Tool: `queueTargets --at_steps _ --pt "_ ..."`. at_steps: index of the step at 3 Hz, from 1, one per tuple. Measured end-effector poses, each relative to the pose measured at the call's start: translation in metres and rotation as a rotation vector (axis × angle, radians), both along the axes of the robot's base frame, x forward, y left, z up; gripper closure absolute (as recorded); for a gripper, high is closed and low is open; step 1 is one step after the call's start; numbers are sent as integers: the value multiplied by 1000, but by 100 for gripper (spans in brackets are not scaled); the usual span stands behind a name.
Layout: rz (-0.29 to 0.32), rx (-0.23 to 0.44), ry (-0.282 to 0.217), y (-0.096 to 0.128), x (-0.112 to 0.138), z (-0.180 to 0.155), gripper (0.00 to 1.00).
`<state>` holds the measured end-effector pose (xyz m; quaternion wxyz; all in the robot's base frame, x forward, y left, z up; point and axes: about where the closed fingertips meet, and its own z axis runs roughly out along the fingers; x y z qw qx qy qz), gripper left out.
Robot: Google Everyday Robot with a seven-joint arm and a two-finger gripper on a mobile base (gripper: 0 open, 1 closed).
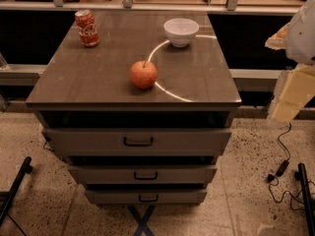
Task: Move white bowl near apple
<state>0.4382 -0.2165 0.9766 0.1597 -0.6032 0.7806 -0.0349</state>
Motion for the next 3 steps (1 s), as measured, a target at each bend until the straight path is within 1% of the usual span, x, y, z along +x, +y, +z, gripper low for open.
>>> queueTargets --at_steps 1,2,3 --pt "10 5 -13 1 0 2 0" --pt "54 -51 -82 9 30 10 0" --pt "121 -135 -168 12 87 19 0"
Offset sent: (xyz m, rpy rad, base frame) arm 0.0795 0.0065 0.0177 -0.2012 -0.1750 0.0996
